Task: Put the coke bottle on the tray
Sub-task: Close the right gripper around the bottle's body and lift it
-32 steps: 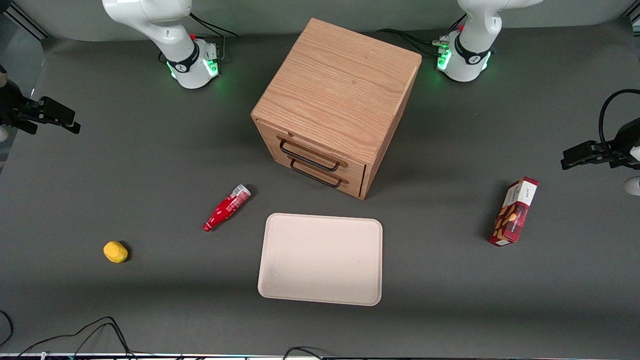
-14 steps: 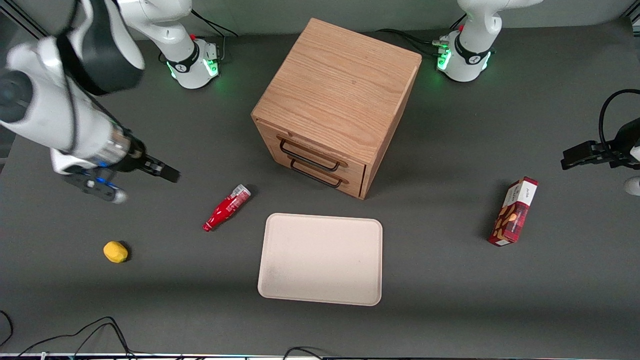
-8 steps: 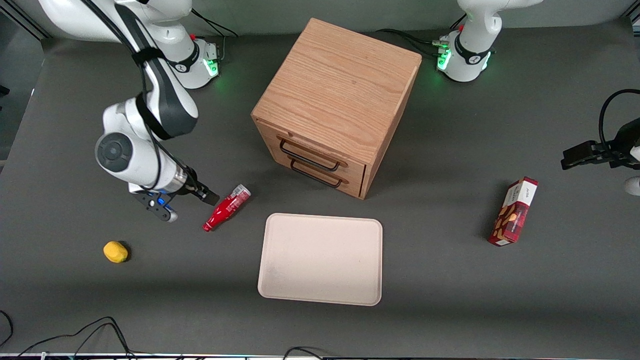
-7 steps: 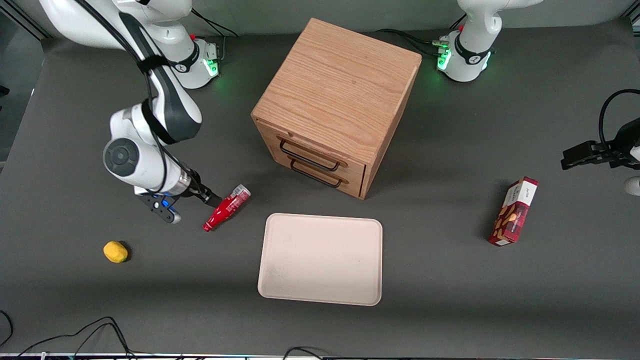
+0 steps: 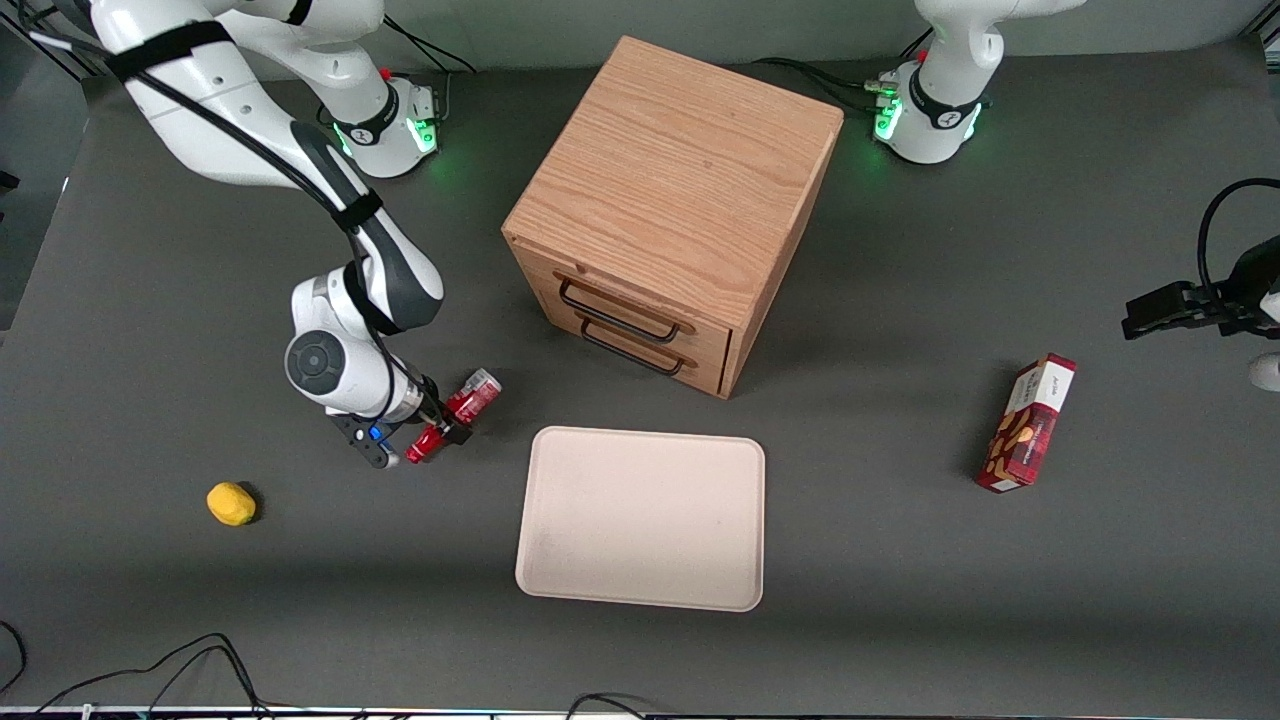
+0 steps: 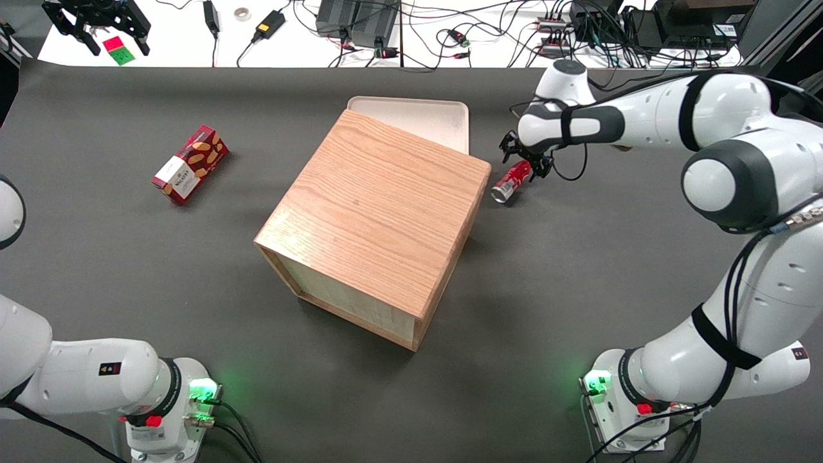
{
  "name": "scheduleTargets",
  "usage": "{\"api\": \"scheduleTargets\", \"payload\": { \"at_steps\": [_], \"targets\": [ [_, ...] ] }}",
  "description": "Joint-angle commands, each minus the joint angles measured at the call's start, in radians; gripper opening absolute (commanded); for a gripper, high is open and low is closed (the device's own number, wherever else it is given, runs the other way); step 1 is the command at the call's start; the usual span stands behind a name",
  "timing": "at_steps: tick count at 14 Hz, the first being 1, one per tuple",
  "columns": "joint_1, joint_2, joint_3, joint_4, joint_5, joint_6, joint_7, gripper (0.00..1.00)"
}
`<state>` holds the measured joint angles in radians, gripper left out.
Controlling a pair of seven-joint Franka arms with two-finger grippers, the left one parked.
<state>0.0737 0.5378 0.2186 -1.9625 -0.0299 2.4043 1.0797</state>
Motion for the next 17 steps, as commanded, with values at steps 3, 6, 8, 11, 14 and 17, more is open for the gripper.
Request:
{"api": "scheduleTargets", "payload": {
  "at_steps": [3, 6, 8, 11, 14, 17],
  "targets": [
    [0.009, 0.048, 0.002, 0.014, -0.033, 0.052, 0.048, 1.0],
    [0.008, 0.048, 0.004, 0.02, -0.035, 0.049, 0.045, 0.53],
    [0.008, 0.047, 0.004, 0.02, -0.035, 0.047, 0.043, 0.21],
    [0.008, 0.044, 0.004, 0.02, -0.035, 0.044, 0.04, 0.0],
    [0.008, 0.03, 0.005, 0.025, -0.035, 0.035, 0.029, 0.0],
    [0.006, 0.018, 0.01, 0.185, -0.033, -0.171, -0.006, 0.0]
  ]
}}
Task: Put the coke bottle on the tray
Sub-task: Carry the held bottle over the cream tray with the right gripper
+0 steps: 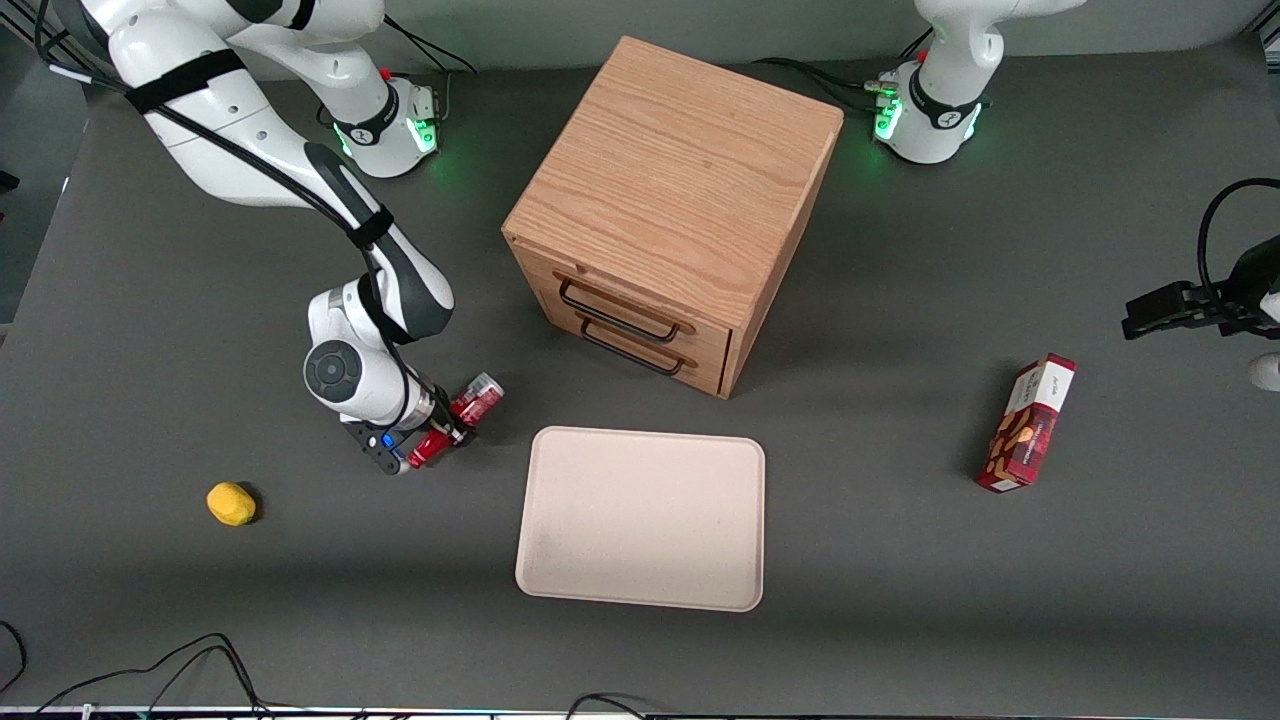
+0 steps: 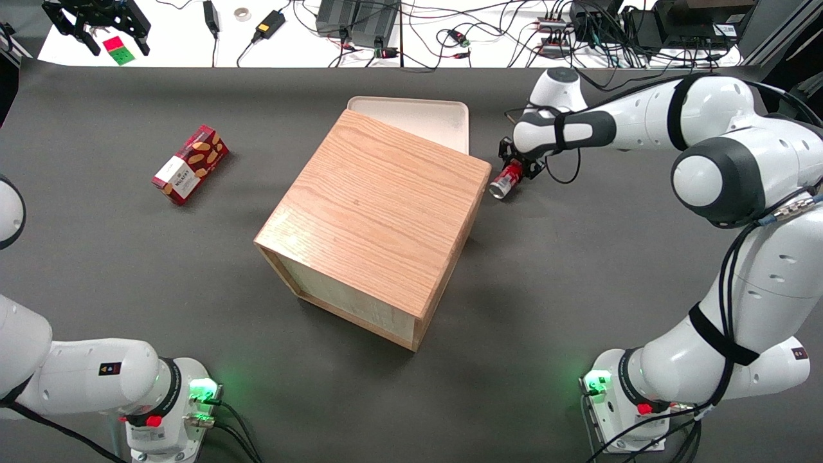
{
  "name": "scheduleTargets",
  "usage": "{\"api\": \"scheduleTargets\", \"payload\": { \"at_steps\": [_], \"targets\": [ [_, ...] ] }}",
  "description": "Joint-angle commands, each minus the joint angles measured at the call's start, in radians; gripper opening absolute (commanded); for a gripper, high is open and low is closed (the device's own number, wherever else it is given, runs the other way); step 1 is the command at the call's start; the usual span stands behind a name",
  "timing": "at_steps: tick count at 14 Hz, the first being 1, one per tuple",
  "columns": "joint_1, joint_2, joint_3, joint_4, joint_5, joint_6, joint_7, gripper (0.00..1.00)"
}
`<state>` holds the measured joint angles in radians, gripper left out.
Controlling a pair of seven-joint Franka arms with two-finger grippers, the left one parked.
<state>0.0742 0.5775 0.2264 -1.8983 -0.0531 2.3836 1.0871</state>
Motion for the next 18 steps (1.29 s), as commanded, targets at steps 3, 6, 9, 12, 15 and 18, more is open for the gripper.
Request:
{"api": "scheduleTargets", "payload": {
  "at_steps": [3, 6, 9, 12, 15, 18],
  "targets": [
    [0.007, -0.002, 0.018, 0.373, -0.005, -0.375, -0.116, 0.0],
    [0.018, 0.045, 0.022, 0.609, 0.001, -0.535, -0.232, 0.0],
    [0.025, 0.125, 0.085, 0.786, -0.027, -0.578, -0.35, 0.0],
    [0.102, 0.261, 0.106, 0.93, -0.033, -0.529, -0.417, 0.0],
    [0.156, 0.366, 0.093, 0.929, -0.074, -0.414, -0.435, 0.0],
    [0.165, 0.449, 0.09, 0.927, -0.097, -0.345, -0.46, 0.0]
  ]
}}
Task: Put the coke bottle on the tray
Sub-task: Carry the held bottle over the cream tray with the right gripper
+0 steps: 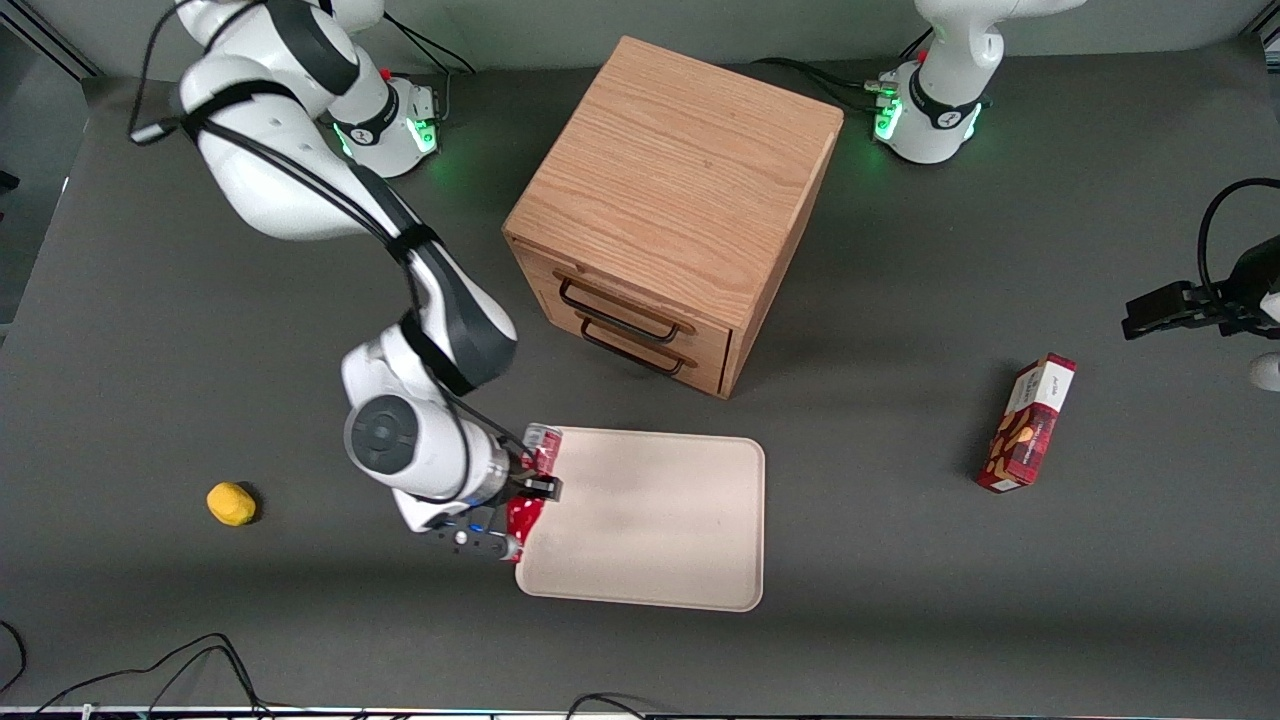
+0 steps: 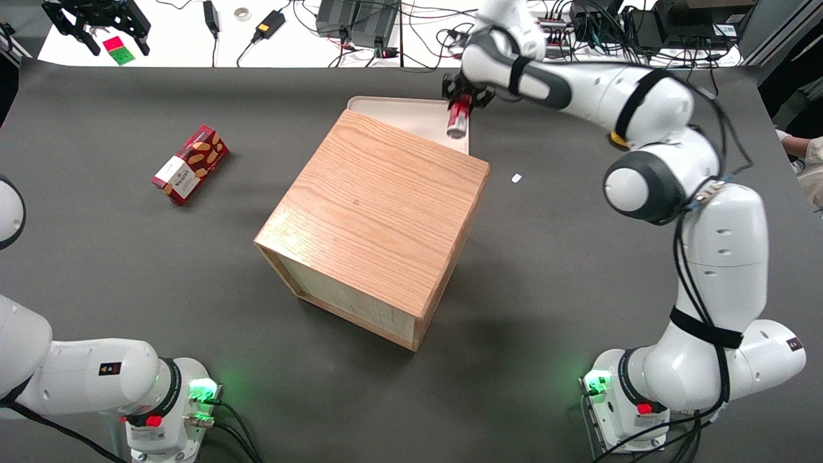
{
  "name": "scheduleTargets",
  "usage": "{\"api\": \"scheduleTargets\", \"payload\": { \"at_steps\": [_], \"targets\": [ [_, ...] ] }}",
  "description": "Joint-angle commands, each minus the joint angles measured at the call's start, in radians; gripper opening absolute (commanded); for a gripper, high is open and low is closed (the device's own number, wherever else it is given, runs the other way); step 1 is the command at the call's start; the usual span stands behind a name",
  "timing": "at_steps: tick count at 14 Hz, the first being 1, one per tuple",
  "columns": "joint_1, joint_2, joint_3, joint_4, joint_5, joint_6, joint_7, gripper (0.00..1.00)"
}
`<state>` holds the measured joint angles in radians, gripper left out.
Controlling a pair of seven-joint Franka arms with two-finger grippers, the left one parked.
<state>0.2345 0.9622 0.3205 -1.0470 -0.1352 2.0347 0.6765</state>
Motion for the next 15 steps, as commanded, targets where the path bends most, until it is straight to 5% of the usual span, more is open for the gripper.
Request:
{"api": "scheduleTargets", "payload": {
  "at_steps": [1, 4, 8, 10, 11, 12, 15],
  "targets": [
    [0.005, 0.079, -0.006, 0.075, -0.018, 0.004, -0.052, 0.0],
    [0.008, 0.105, -0.006, 0.073, -0.046, 0.021, -0.049, 0.0],
    [0.009, 0.148, -0.006, 0.071, -0.049, 0.099, -0.044, 0.23],
    [0.011, 0.158, -0.008, 0.068, -0.05, 0.117, -0.043, 0.38],
    [0.009, 0.158, -0.008, 0.065, -0.05, 0.12, -0.04, 0.62],
    [0.009, 0.156, -0.008, 0.064, -0.052, 0.124, -0.04, 1.0],
    [0.009, 0.145, -0.008, 0.064, -0.063, 0.122, -0.038, 1.0]
  ]
}}
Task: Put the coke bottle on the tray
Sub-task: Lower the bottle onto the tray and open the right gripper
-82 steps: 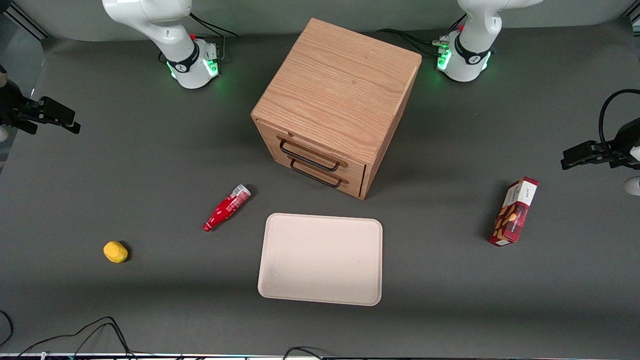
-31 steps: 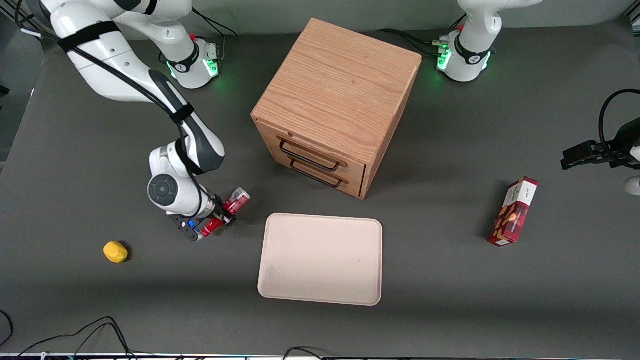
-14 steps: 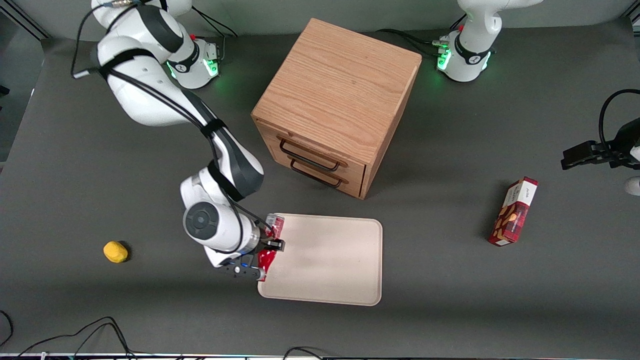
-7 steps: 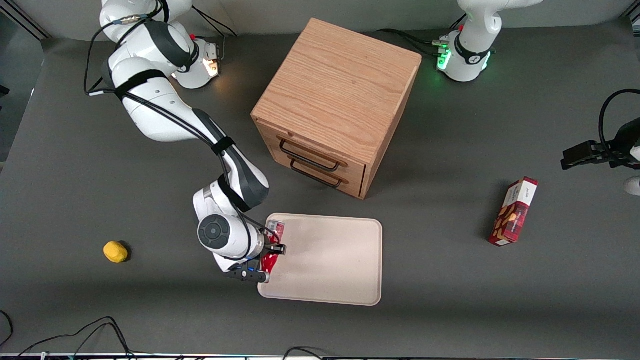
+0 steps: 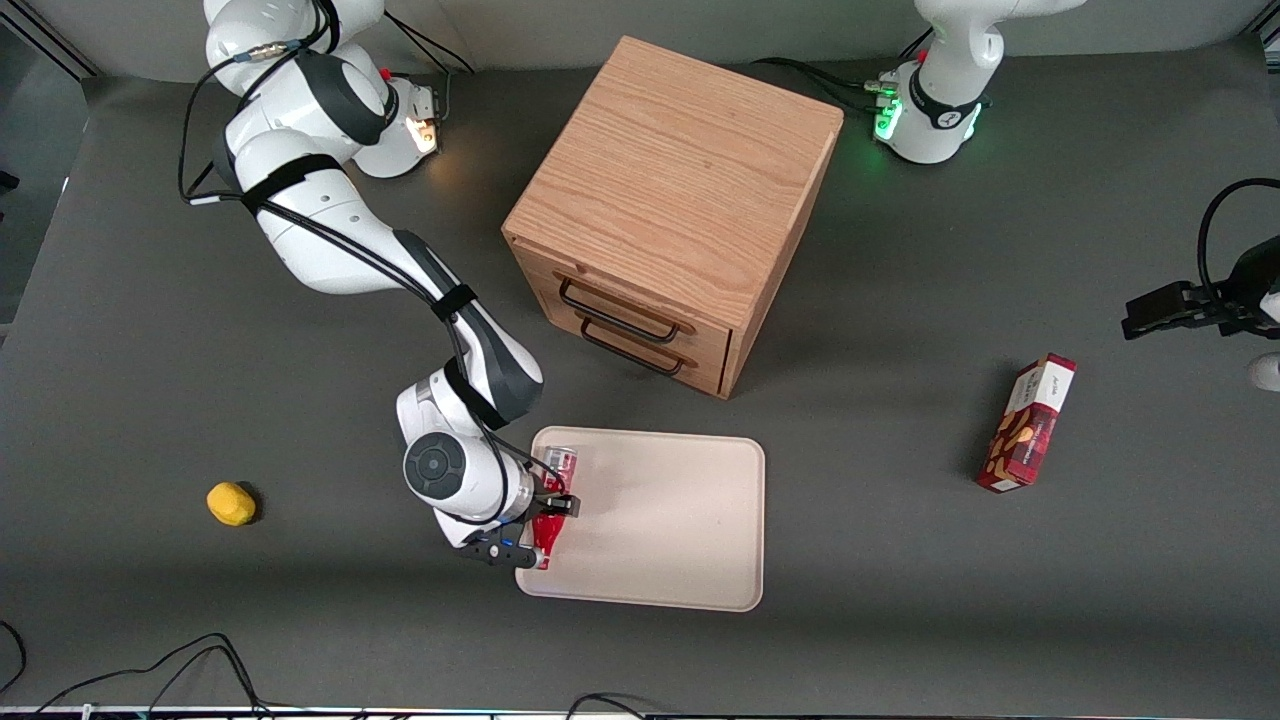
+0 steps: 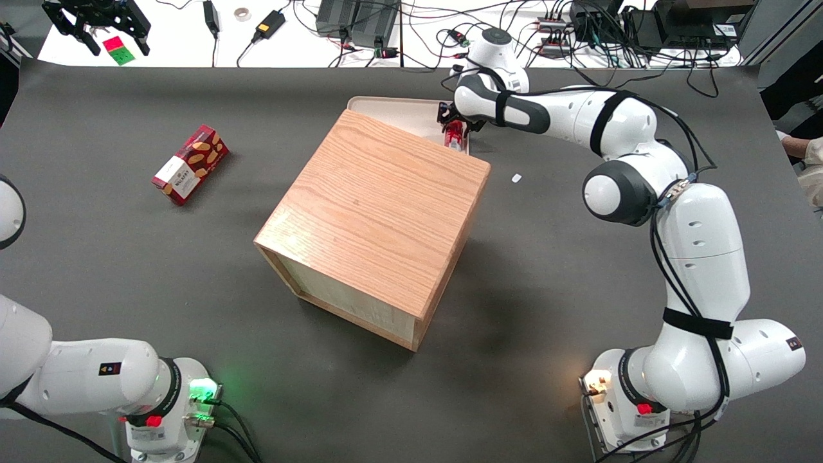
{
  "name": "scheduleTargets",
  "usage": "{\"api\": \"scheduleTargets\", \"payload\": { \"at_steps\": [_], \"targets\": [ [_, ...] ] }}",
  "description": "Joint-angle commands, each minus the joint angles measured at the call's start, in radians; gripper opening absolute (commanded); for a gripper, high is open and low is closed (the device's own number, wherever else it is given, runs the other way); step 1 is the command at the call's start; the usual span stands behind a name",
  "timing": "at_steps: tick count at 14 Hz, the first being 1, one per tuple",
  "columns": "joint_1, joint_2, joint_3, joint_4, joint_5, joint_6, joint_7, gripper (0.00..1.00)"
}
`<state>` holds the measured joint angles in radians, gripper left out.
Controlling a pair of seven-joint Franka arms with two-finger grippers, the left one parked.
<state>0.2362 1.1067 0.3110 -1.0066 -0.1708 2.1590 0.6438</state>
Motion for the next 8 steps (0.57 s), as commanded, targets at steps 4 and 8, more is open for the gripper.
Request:
{"api": "scheduleTargets", "payload": {
  "at_steps": [4, 8],
  "targets": [
    [-0.006, -0.05, 0.003, 0.022, -0.029, -0.025, -0.012, 1.0],
    [-0.104, -0.242, 0.014, -0.071, -0.001, -0.158, -0.082, 1.0]
  ]
}}
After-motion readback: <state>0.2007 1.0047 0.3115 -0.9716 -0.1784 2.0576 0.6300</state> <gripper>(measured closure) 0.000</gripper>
